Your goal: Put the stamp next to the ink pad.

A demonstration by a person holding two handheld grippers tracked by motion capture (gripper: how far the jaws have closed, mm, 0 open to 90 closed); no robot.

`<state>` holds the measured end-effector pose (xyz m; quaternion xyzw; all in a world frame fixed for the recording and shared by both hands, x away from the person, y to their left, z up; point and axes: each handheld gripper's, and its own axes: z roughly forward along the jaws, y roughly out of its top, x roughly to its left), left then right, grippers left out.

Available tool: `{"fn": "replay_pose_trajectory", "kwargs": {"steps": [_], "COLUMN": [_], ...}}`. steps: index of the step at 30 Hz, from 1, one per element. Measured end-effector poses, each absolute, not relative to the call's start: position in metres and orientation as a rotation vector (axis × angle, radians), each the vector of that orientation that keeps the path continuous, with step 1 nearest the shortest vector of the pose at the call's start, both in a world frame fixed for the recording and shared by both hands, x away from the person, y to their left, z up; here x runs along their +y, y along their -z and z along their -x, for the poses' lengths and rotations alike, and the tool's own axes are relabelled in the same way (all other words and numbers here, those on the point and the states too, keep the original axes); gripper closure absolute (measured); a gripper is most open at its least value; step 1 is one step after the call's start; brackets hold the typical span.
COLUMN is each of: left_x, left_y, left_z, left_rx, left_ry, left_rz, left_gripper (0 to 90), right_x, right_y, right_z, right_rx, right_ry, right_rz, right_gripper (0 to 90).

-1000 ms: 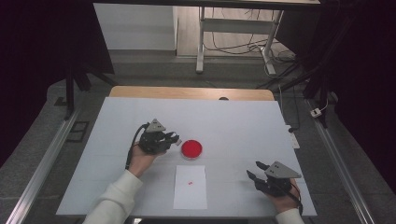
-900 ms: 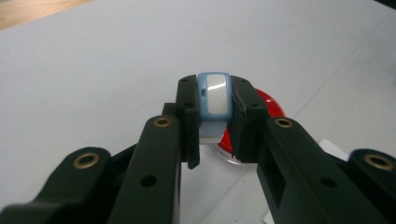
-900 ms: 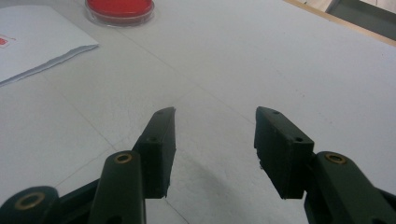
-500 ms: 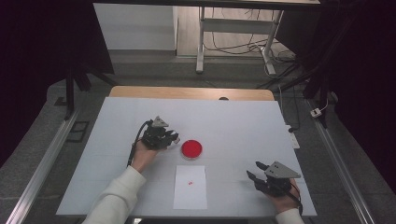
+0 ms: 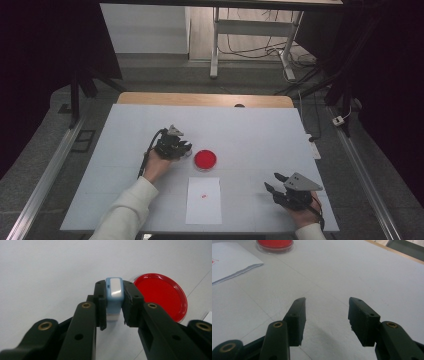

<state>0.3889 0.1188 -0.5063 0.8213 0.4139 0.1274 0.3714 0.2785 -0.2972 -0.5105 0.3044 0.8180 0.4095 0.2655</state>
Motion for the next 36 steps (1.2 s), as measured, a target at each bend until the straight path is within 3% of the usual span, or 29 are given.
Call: {"fn": "replay_pose_trajectory", "kwargs": {"steps": [12, 27, 36], "left_x": [0.118, 0.124, 0.127], "left_y": [0.507, 0.5, 0.49], "left_z": [-0.389, -0.385, -0.373], "left_rx": [1.055, 1.037, 0.98], "left_ry": [-0.322, -0.335, -0.346], "left_rz": [-2.096, -2.014, -2.005], "left_gripper": [70.4, 41.6, 33.4], "right_x": [-0.296, -0.296, -0.298], "right_y": [0.511, 0.511, 0.511], "right_z": [-0.278, -0.278, -0.279], "right_rx": [2.211, 2.212, 2.214], "right_ry": [-1.097, -1.102, -1.121], "right_rz": [-0.819, -0.814, -0.805], "right_gripper": [47.8, 47.3, 46.5]}}
